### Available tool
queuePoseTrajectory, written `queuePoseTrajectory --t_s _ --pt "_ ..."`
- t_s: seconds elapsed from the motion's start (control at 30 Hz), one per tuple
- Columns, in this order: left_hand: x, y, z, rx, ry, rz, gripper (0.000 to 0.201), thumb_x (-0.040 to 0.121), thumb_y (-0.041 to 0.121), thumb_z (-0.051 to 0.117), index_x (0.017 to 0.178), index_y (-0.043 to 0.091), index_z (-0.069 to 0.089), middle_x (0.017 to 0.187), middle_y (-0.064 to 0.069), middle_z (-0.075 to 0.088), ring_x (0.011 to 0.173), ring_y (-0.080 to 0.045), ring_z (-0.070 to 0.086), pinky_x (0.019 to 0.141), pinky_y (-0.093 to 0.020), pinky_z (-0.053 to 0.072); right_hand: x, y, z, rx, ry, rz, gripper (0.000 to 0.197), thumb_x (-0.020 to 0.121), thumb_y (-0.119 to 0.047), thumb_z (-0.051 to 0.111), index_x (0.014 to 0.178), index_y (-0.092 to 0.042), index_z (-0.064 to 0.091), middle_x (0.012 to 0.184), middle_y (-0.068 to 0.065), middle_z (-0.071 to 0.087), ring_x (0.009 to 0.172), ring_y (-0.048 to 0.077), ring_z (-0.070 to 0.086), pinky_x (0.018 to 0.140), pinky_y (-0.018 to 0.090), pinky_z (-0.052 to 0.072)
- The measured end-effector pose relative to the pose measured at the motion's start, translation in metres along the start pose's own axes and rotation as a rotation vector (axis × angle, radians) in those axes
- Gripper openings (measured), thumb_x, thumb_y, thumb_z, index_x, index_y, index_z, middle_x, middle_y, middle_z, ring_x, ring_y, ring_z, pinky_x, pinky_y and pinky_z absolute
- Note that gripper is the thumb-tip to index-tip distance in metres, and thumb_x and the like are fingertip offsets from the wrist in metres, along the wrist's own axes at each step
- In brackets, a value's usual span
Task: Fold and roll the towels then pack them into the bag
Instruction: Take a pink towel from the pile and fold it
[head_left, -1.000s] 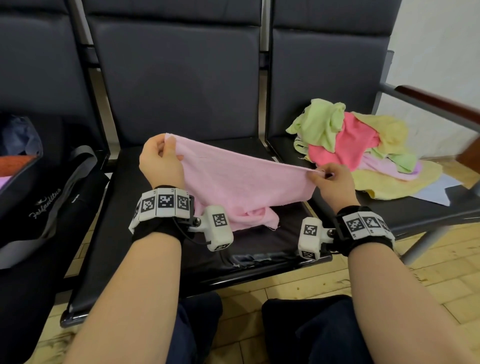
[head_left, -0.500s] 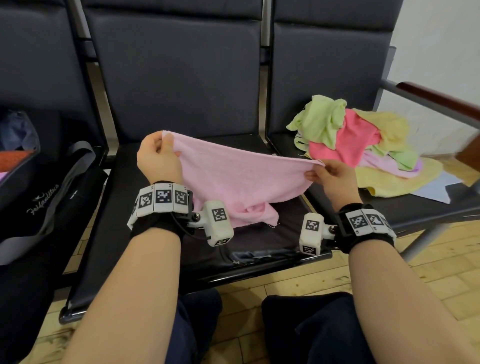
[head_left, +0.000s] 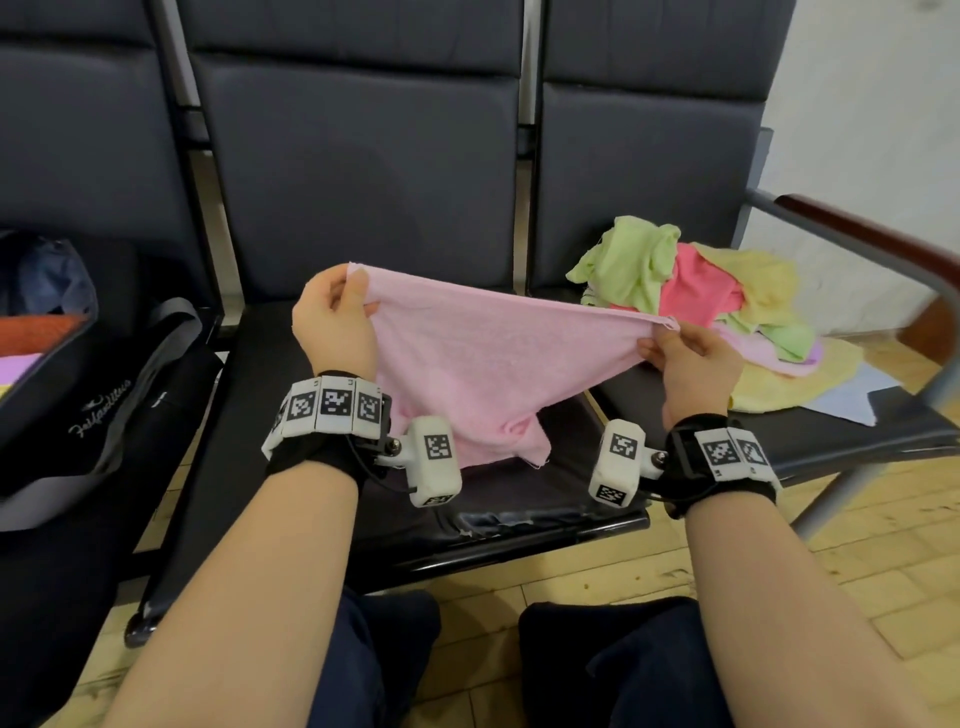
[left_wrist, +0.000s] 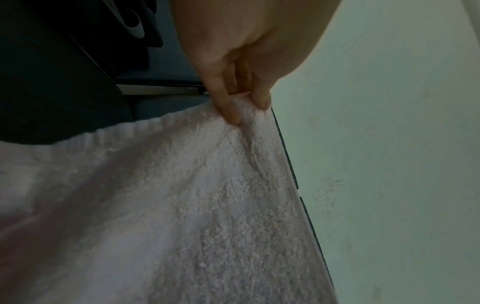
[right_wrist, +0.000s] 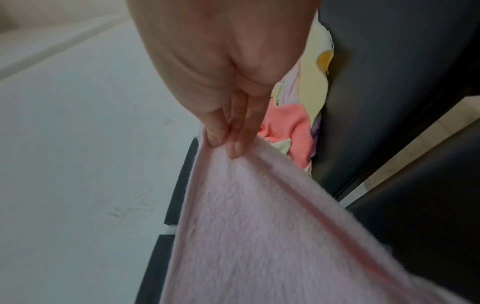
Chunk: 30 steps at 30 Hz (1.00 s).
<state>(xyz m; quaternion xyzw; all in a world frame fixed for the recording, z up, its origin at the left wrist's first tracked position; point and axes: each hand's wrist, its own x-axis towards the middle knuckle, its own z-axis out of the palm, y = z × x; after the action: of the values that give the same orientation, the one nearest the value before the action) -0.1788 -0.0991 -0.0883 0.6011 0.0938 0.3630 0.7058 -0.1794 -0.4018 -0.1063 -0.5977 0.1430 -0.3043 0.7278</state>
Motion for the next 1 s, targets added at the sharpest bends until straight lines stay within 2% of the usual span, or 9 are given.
queuePoseTrajectory --t_s 0.17,0.37,0.47,0.57,0.7,0.77,0.83,0.93,1.0 --pt "0.000 0.036 0.004 -0.054 -0.013 -0.002 0.009 0.087 0.023 0.059 0.090 0.027 0.066 0.094 0.003 0.067 0.096 -0.017 0.065 0.090 -0.040 0.054 -0.012 -0.043 0.007 0.043 0.031 -0.089 0.016 0.091 0.004 0.056 0.107 0.005 0.058 0.079 0.008 0.065 0.061 0.008 0.066 0.068 0.022 0.055" --pt "0.001 0.129 0.015 -0.195 0.032 0.201 0.017 0.092 0.011 0.057 0.104 0.000 0.064 0.098 -0.006 0.066 0.084 -0.007 0.060 0.074 -0.015 0.049 -0.020 -0.131 0.018 0.011 0.011 -0.369 0.008 0.093 0.001 0.053 0.097 0.000 0.059 0.080 0.011 0.064 0.060 0.000 0.062 0.065 0.018 0.050" --pt "-0.003 0.183 0.017 -0.253 0.059 0.310 0.015 0.095 0.014 0.054 0.101 0.004 0.063 0.092 0.004 0.063 0.080 0.004 0.058 0.077 -0.013 0.047 -0.031 -0.186 0.024 0.076 0.056 -0.546 0.011 0.097 -0.001 0.047 0.095 -0.011 0.052 0.082 -0.002 0.060 0.064 -0.009 0.060 0.070 0.012 0.049" --pt "-0.004 0.215 0.017 -0.227 0.081 0.393 0.010 0.097 0.017 0.051 0.100 0.014 0.060 0.091 0.011 0.061 0.080 0.011 0.057 0.079 -0.010 0.044 -0.039 -0.218 0.026 0.046 0.117 -0.694 0.008 0.100 -0.013 0.044 0.104 -0.014 0.052 0.091 -0.013 0.058 0.079 -0.010 0.058 0.080 0.014 0.045" --pt "0.003 0.217 0.010 0.023 0.074 0.254 0.021 0.096 0.019 0.051 0.105 0.007 0.064 0.095 0.000 0.062 0.086 -0.010 0.058 0.081 -0.006 0.041 -0.038 -0.226 0.015 -0.361 0.088 -0.553 0.021 0.097 -0.025 0.048 0.105 -0.008 0.059 0.092 0.003 0.061 0.095 0.024 0.058 0.081 0.026 0.037" --pt "0.002 0.214 0.009 0.131 0.073 0.146 0.026 0.094 0.025 0.052 0.108 0.009 0.066 0.098 -0.001 0.063 0.093 -0.019 0.057 0.101 -0.029 0.040 -0.038 -0.230 0.007 -0.455 0.112 -0.469 0.021 0.095 -0.027 0.051 0.103 -0.012 0.062 0.102 0.006 0.064 0.101 0.027 0.056 0.095 0.031 0.035" --pt "-0.004 0.218 0.011 0.110 0.073 0.128 0.025 0.094 0.026 0.053 0.110 0.011 0.065 0.096 0.004 0.059 0.090 -0.015 0.052 0.102 -0.034 0.038 -0.037 -0.236 0.002 -0.392 0.109 -0.407 0.014 0.093 -0.029 0.051 0.096 -0.017 0.059 0.097 0.002 0.062 0.096 0.024 0.055 0.102 0.040 0.038" --pt "-0.007 0.229 0.012 0.009 0.046 0.172 0.027 0.095 0.021 0.052 0.113 0.006 0.064 0.102 0.000 0.063 0.092 -0.015 0.057 0.079 -0.017 0.041 -0.042 -0.248 -0.004 -0.142 0.049 -0.310 0.012 0.085 -0.025 0.060 0.080 -0.014 0.060 0.079 -0.001 0.058 0.080 0.022 0.053 0.080 0.038 0.048" --pt "-0.003 0.237 0.010 0.021 0.029 0.199 0.028 0.094 0.022 0.052 0.112 0.006 0.066 0.106 -0.004 0.066 0.095 -0.015 0.060 0.078 -0.017 0.041 -0.048 -0.257 -0.010 -0.054 0.042 -0.244 0.016 0.080 -0.024 0.067 0.069 -0.015 0.060 0.070 -0.001 0.054 0.073 0.021 0.049 0.070 0.035 0.045"
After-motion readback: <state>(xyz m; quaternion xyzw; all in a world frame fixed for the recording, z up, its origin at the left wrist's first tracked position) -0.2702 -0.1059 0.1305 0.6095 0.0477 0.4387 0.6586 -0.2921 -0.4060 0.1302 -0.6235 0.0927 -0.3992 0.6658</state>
